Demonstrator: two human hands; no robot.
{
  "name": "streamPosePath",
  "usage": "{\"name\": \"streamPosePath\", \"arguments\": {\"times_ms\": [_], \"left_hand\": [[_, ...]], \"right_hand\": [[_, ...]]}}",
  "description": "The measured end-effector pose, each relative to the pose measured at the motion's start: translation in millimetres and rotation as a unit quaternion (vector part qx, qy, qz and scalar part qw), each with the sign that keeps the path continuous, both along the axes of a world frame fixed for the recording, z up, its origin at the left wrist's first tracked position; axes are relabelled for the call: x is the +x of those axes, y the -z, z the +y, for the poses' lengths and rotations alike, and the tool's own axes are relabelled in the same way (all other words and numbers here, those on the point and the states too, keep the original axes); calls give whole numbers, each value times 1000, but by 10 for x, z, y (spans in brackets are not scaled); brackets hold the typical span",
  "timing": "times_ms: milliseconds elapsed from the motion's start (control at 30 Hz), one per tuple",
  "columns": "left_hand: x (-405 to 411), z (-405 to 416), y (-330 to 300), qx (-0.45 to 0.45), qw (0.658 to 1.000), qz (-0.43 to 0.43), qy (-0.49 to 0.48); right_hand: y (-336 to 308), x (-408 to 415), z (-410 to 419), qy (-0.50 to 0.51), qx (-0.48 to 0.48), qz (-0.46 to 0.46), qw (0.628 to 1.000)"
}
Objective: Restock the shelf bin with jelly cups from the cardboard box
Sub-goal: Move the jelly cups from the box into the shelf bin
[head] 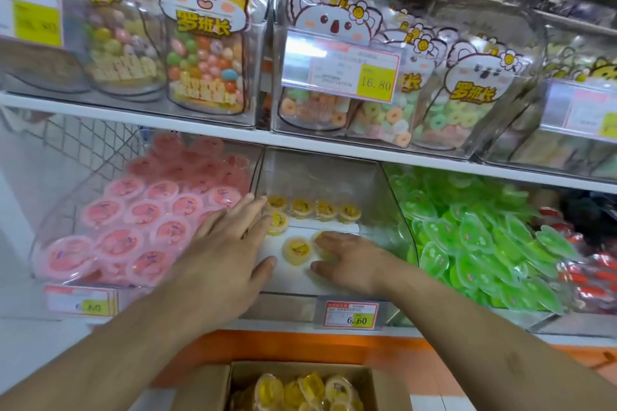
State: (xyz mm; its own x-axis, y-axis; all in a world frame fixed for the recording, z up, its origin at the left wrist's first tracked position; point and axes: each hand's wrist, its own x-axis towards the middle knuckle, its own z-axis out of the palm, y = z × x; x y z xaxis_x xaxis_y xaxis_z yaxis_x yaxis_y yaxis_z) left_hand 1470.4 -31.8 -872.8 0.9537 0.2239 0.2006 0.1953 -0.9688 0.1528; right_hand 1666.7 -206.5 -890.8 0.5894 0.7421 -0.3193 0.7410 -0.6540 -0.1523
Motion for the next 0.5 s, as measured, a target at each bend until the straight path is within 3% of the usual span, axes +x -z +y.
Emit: {"name": "streamPosePath", "arguments": {"times_ms": [267, 433, 500], "left_hand": [[28, -26, -26, 9, 1000, 9, -10], [23, -21, -32, 6, 1000, 10, -10], [23, -25, -31, 8, 1000, 13, -9]], "right_hand": [[57, 106, 218, 40, 8, 0, 999], [-67, -106, 166, -48, 56, 42, 996], [-110, -143, 143, -77, 24, 61, 995]]}}
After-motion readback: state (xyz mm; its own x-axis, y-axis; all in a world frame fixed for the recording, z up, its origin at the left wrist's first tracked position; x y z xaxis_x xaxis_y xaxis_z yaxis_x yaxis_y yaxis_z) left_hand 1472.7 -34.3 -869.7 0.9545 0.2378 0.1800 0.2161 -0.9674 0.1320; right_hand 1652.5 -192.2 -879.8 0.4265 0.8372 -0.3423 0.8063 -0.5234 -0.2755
